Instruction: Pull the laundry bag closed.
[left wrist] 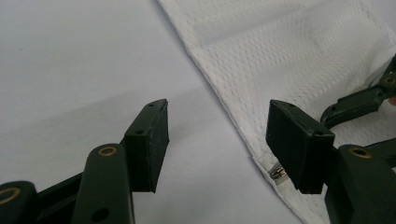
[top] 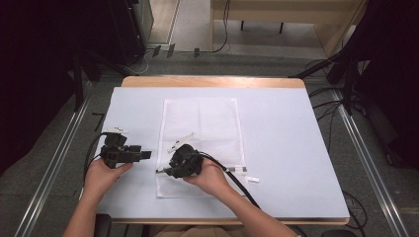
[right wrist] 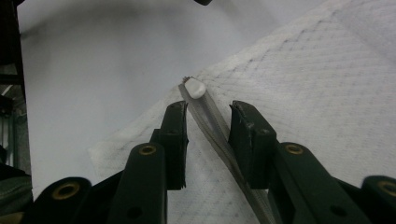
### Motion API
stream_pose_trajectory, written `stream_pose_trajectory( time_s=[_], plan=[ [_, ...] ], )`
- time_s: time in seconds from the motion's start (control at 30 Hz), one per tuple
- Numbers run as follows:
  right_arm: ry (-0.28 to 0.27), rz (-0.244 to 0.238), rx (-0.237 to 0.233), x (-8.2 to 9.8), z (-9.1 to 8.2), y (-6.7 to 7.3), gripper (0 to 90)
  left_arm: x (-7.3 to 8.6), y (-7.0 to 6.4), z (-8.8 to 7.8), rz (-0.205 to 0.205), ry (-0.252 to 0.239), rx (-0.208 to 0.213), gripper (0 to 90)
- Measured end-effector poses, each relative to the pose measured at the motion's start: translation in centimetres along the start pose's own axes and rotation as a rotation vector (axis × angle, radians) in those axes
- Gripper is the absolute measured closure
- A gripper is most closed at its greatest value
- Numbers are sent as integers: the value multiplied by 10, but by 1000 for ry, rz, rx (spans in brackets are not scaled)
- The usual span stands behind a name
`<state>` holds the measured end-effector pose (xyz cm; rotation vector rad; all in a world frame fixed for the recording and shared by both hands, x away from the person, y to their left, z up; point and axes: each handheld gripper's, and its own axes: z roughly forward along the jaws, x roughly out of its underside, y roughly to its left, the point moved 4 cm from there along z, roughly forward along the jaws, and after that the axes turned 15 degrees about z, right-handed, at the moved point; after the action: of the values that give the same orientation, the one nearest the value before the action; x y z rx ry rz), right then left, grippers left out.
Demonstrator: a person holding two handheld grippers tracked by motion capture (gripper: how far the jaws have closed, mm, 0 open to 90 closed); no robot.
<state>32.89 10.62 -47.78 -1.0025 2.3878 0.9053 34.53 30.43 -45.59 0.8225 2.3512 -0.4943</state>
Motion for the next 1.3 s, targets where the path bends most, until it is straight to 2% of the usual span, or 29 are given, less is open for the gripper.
stream_pose_trajectory(
  time_s=[0.17, 0.3, 0.37, 0.47, 0.63, 0.67, 0.9, 1.07, 1.17, 1.3],
  plan=[
    [12, 0, -17, -1, 7, 4, 728, 1, -1, -2, -3, -6, 4, 394],
    [30, 3, -19, -2, 13, 6, 732, 4, -3, -4, 15, -10, -1, 412],
    [37, 15, -28, -3, 17, 8, 732, 7, -3, -6, 21, -8, 2, 458],
    [42, 12, -31, -4, 20, 8, 739, 12, -4, -10, 21, -5, 0, 482],
    [49, 21, -31, -8, 28, 10, 780, 19, -3, -16, 31, -22, -17, 520],
    [52, 11, -33, -8, 29, 10, 789, 20, -3, -16, 34, -29, -20, 524],
    [57, 20, -26, -15, 36, 13, 824, 20, -5, -17, 43, -61, -2, 533],
    [59, 20, -26, -17, 38, 11, 857, 21, -2, -17, 30, -43, 3, 508],
    [58, -14, -10, -17, 35, 12, 873, 21, -1, -16, 5, -37, 28, 477],
    [37, -30, -16, -21, 28, 12, 875, 21, -4, -15, 30, -27, 44, 483]
  ],
)
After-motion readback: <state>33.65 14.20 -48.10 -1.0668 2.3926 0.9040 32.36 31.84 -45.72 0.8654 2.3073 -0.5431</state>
